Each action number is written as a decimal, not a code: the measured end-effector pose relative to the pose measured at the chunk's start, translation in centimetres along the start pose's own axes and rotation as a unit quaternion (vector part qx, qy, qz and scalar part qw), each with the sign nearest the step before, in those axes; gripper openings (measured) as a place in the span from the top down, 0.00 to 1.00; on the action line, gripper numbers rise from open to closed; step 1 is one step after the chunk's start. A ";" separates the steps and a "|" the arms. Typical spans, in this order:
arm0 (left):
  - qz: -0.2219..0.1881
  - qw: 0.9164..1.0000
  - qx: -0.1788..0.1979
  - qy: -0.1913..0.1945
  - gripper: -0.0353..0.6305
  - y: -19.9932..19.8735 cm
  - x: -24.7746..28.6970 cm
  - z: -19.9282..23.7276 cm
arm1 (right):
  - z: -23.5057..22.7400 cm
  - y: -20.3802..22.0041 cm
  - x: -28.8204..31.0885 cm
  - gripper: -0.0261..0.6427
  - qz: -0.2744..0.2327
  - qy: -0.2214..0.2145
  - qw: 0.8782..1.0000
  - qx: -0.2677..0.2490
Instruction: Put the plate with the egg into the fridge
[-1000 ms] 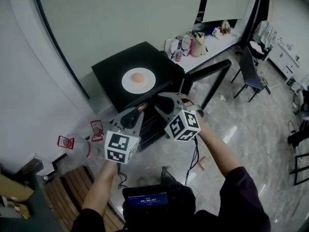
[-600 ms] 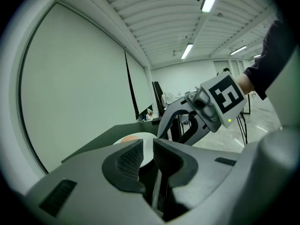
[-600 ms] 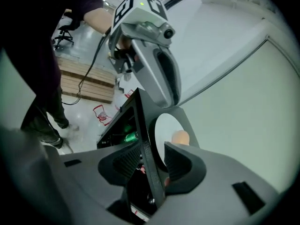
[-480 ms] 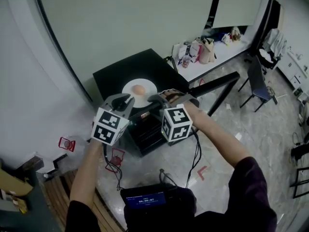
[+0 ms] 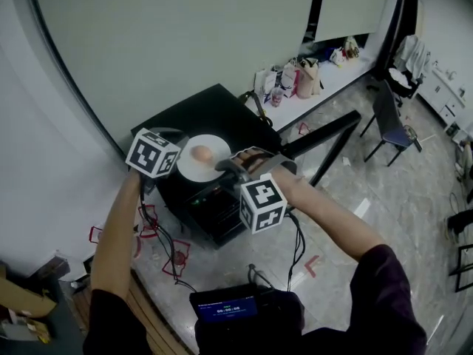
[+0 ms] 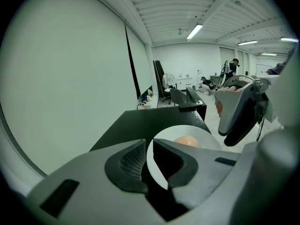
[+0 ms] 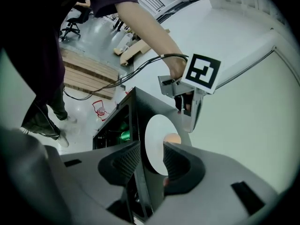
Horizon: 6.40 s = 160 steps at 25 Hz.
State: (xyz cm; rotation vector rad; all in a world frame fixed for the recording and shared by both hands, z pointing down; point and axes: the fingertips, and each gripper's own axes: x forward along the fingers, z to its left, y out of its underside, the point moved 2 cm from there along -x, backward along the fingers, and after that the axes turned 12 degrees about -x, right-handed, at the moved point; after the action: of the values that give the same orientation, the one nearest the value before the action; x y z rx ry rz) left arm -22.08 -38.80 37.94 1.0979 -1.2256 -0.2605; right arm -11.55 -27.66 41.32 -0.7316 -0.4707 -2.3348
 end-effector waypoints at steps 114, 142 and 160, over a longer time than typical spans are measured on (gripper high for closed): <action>-0.180 0.959 -0.213 -0.043 0.93 24.1 4.1 -19.9 | 27.4 5.0 10.4 0.93 0.091 0.180 0.973 -0.113; -0.181 0.952 -0.238 -0.068 0.93 30.0 14.5 -14.8 | 32.7 7.7 25.4 0.78 0.050 -0.061 0.994 -0.072; -0.185 0.955 -0.224 -0.052 0.93 23.9 8.5 -18.9 | 26.6 7.4 11.0 0.67 0.034 0.097 0.968 0.230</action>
State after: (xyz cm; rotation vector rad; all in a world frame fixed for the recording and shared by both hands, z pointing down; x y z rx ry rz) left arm -11.85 -22.76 63.22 0.9114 -0.9780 -0.8510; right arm -3.58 -24.98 69.85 -0.2909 -0.8457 -2.0903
